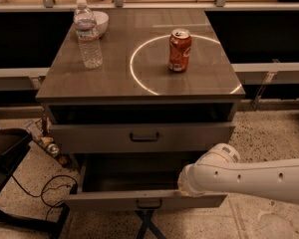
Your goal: Open middle drawer
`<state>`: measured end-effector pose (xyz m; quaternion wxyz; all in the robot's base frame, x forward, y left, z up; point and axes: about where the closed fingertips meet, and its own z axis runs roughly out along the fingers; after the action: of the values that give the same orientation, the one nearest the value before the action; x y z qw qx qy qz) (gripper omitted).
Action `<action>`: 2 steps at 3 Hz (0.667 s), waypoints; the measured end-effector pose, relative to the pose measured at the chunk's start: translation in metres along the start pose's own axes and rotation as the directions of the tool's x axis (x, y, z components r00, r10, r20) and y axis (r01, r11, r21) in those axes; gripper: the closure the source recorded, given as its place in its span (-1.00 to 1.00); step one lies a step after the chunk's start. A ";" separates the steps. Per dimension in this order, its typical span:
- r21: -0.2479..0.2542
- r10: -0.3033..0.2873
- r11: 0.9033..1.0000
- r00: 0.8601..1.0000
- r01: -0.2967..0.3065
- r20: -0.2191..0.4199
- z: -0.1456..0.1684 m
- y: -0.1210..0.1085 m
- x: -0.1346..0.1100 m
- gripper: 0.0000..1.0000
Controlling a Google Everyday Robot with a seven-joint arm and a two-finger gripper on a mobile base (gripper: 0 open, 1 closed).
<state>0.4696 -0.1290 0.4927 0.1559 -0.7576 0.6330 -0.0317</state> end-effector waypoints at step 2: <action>0.009 0.012 1.000 1.000 -0.013 0.015 0.016 -0.005 0.000 1.00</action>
Offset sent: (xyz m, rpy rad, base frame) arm 0.0179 0.0075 -0.0280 0.0381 -0.0121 -0.0206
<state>0.4780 -0.1256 0.4792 0.1643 -0.7531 0.6364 -0.0279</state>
